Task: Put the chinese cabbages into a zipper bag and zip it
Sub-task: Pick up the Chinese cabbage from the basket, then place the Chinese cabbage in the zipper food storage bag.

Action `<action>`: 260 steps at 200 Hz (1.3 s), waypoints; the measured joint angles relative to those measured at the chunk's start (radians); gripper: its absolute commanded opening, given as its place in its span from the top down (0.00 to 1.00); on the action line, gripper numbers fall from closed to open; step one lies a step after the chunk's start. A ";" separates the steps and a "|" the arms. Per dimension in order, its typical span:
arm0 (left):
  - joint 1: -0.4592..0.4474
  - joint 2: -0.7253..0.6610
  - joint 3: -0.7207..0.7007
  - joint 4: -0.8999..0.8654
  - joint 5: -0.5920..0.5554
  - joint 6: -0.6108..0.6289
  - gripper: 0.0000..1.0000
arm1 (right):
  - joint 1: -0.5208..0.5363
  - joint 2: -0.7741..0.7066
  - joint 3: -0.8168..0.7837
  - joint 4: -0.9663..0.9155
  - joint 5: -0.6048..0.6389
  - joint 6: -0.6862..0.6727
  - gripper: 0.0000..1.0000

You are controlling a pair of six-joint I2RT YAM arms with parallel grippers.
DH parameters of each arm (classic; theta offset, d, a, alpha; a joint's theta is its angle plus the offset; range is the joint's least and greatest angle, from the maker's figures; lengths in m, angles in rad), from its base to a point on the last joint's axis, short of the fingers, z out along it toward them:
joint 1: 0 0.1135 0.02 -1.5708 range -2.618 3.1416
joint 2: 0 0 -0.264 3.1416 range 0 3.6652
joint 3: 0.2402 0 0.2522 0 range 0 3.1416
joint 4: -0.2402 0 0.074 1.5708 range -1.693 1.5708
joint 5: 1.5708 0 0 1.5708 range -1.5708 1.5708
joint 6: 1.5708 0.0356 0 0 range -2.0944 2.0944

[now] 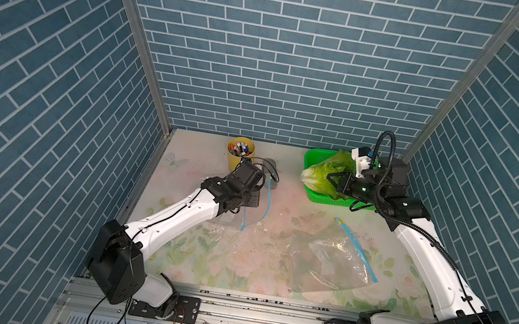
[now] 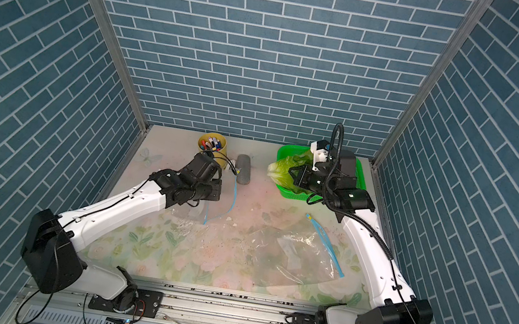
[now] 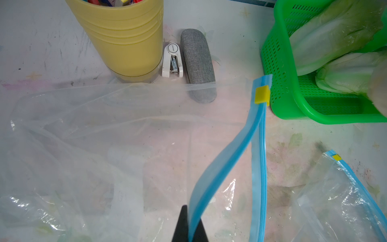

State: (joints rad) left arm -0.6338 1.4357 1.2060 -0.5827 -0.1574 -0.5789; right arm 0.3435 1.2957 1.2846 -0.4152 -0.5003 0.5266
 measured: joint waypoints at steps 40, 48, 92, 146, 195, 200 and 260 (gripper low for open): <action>-0.002 0.001 0.000 0.018 0.003 0.000 1.00 | 0.062 -0.006 -0.037 0.055 -0.062 0.034 1.00; -0.002 0.001 0.000 0.021 0.003 0.000 1.00 | 0.077 -0.006 -0.046 0.069 -0.073 0.044 1.00; -0.005 0.001 0.000 0.030 0.005 -0.001 1.00 | 0.156 -0.022 -0.093 0.133 -0.116 0.079 1.00; -0.006 0.001 0.006 0.040 0.012 -0.001 1.00 | 0.209 -0.026 -0.140 0.227 -0.129 0.107 1.00; -0.006 0.001 0.011 0.047 0.013 0.000 1.00 | 0.220 0.006 -0.156 0.238 -0.130 0.108 1.00; -0.006 0.001 0.012 0.046 0.013 0.000 1.00 | 0.220 0.008 -0.156 0.234 -0.127 0.103 1.00; -0.006 -0.001 0.069 0.012 0.002 0.050 1.00 | 0.235 0.022 -0.156 0.133 -0.093 0.032 1.00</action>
State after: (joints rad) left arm -0.6403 1.4345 1.2755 -0.5709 -0.1551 -0.5289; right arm 0.5781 1.3178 1.1286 -0.2821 -0.5930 0.5587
